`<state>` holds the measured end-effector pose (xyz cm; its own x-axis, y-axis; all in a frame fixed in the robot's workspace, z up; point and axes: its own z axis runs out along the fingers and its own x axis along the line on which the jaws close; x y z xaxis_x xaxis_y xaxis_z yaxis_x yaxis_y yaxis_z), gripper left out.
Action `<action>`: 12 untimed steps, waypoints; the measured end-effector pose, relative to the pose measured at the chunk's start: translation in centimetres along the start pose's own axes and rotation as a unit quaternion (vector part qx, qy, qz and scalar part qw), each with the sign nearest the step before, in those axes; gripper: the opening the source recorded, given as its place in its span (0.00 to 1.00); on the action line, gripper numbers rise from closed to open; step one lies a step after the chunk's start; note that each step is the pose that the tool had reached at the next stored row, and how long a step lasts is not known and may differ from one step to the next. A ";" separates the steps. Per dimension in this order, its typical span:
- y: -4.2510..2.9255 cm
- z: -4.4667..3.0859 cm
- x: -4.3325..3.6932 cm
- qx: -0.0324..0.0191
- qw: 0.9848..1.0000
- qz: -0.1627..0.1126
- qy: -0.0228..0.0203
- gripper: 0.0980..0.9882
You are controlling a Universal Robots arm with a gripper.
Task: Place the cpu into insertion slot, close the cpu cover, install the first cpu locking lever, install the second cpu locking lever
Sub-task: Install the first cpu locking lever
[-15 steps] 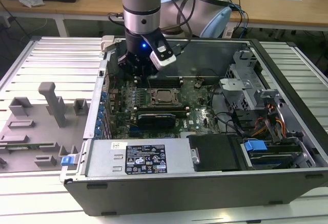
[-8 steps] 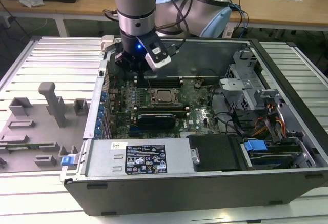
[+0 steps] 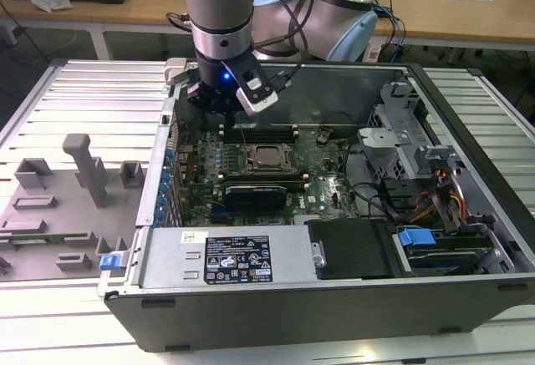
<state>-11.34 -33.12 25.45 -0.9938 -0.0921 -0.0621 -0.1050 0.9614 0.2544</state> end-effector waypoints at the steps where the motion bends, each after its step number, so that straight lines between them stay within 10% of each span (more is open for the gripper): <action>1: -0.05 0.02 -0.50 0.000 1.000 0.000 0.000 0.01; 12: -0.54 0.21 -4.61 0.000 1.000 0.001 0.002 0.01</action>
<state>-6.69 -33.16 25.40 -0.9941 -0.0919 -0.0572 -0.1036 0.9614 0.2549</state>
